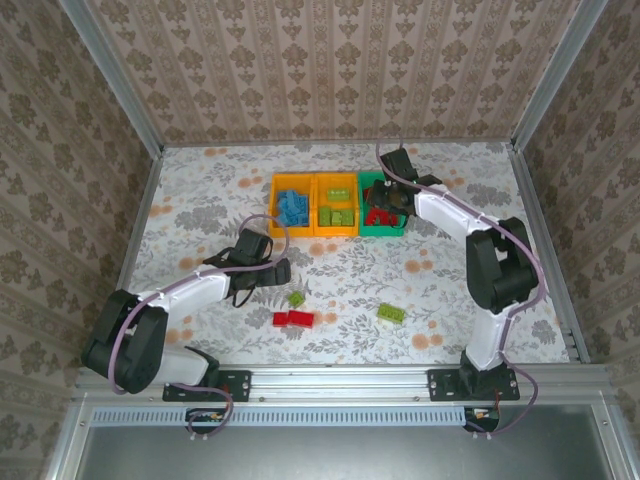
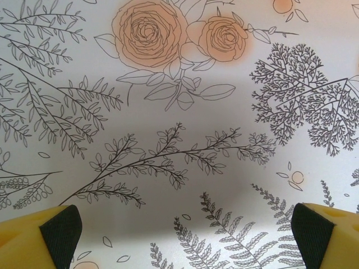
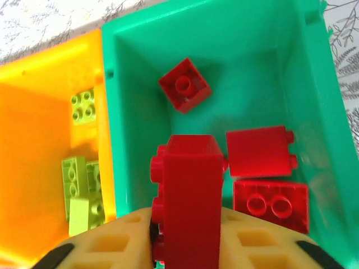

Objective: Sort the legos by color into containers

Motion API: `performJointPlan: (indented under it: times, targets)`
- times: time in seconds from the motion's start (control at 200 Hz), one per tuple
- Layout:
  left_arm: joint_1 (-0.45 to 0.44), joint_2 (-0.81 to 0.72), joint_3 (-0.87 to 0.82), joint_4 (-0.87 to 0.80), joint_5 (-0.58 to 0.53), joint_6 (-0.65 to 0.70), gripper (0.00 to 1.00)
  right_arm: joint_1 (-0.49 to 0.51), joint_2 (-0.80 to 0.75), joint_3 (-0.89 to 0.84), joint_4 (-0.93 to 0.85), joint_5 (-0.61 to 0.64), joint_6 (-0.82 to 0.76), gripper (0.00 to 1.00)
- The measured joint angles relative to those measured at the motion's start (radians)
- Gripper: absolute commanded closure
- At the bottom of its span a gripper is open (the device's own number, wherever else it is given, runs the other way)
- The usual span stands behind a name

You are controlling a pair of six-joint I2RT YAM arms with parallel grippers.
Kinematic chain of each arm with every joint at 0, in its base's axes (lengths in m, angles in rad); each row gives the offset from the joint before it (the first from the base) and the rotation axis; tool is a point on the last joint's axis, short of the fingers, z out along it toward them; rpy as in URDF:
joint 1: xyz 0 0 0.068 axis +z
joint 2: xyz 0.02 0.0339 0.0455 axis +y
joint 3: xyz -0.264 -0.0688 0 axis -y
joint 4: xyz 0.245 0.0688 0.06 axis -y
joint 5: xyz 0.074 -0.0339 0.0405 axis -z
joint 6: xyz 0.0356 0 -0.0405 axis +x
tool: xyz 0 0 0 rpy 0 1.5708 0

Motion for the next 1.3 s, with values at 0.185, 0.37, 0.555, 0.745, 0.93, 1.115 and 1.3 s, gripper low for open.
performJointPlan:
  times: [0.185, 0.37, 0.555, 0.745, 0.93, 1.115, 1.3]
  targets:
    - [-0.007, -0.001, 0.000, 0.000, 0.007, 0.000, 0.00, -0.011, 0.055, 0.055, -0.017, 0.011, -0.007, 0.35]
    - [-0.033, -0.009, 0.003, -0.030, 0.031, -0.012, 0.00, -0.011, 0.031, 0.021, -0.010, 0.009, -0.006, 0.26]
    - [-0.090, -0.042, 0.016, -0.107, 0.064, -0.103, 0.00, -0.011, -0.081, -0.085, -0.006, 0.003, -0.007, 0.25]
    - [-0.179, -0.061, 0.030, -0.187, 0.089, -0.235, 0.00, -0.011, -0.165, -0.146, 0.010, 0.002, -0.007, 0.25]
    - [-0.243, -0.057, 0.072, -0.255, 0.091, -0.364, 0.02, -0.011, -0.193, -0.225, 0.040, -0.006, -0.007, 0.24]
    - [-0.254, 0.029, 0.138, -0.265, 0.113, -0.451, 0.07, -0.011, -0.220, -0.315, 0.073, -0.013, -0.011, 0.23]
    - [-0.269, 0.102, 0.170, -0.285, 0.143, -0.521, 0.10, -0.011, -0.280, -0.393, 0.106, -0.011, -0.031, 0.21]
